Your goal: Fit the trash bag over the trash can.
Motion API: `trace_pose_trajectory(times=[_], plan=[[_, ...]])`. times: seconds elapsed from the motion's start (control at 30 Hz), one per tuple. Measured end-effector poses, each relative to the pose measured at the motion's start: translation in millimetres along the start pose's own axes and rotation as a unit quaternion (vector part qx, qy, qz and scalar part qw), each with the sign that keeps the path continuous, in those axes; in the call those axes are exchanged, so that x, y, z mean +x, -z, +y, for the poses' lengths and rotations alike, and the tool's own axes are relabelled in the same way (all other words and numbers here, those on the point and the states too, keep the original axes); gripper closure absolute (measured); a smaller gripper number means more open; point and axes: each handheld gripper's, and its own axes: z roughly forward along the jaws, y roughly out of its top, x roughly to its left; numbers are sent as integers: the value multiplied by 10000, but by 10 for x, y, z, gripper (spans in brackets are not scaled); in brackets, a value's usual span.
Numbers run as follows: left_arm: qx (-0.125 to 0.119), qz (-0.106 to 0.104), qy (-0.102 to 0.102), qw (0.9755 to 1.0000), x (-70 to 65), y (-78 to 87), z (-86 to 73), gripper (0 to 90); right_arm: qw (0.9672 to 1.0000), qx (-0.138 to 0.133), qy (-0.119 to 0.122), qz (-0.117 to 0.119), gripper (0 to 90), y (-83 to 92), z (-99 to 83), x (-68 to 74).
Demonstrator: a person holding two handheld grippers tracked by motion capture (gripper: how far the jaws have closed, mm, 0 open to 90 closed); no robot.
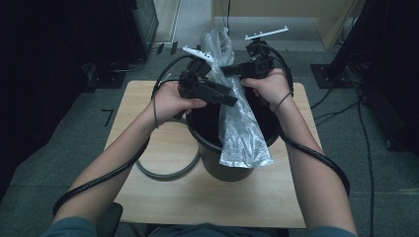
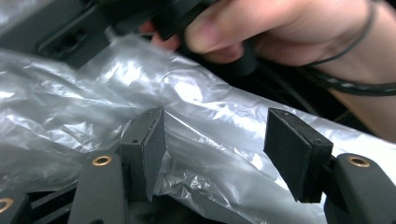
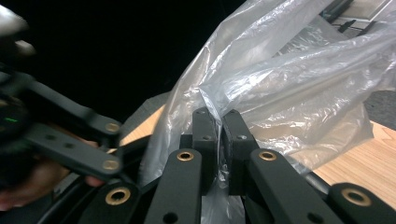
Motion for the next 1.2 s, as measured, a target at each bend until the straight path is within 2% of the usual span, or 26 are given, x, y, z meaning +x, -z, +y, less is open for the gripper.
trace_pose_trajectory(times=[0.17, 0.27, 0.37, 0.47, 0.53, 0.67, 0.73, 0.87, 0.93, 1.07, 1.1, 1.2], plan=[[30, 73, 97, 9999, 75, -30, 4, 385, 10000, -77, -26, 52, 874, 32, 27, 9], [62, 244, 164, 9995, 172, -42, 2, 389, 9999, -101, -41, 83, 874, 50, 42, 16], [47, 299, 317, 9990, 237, -34, 4, 390, 9998, -137, -63, 125, 874, 60, 60, 25], [86, 509, 277, 9983, 287, -28, 6, 392, 9996, -176, -86, 184, 874, 68, 82, 36], [55, 494, 388, 9980, 320, -29, 10, 400, 9993, -221, -127, 259, 874, 72, 104, 42], [36, 604, 318, 9977, 336, -29, 32, 397, 9989, -279, -150, 353, 874, 76, 140, 68], [41, 664, 321, 9973, 358, -26, 51, 397, 9983, -340, -180, 433, 874, 84, 159, 80], [33, 801, 388, 9960, 421, 10, 75, 393, 9978, -475, -141, 449, 873, 131, 216, 107], [-24, 767, 470, 9959, 435, 37, 68, 393, 9978, -464, -152, 444, 873, 153, 220, 109], [-123, 628, 467, 9969, 417, 78, 33, 390, 9981, -382, -184, 449, 872, 161, 155, 81], [-166, 564, 480, 9971, 410, 92, 20, 390, 9981, -364, -209, 449, 872, 160, 123, 64], [-229, 556, 442, 9972, 359, 175, -24, 387, 9982, -261, -302, 446, 871, 185, 6, 8]])
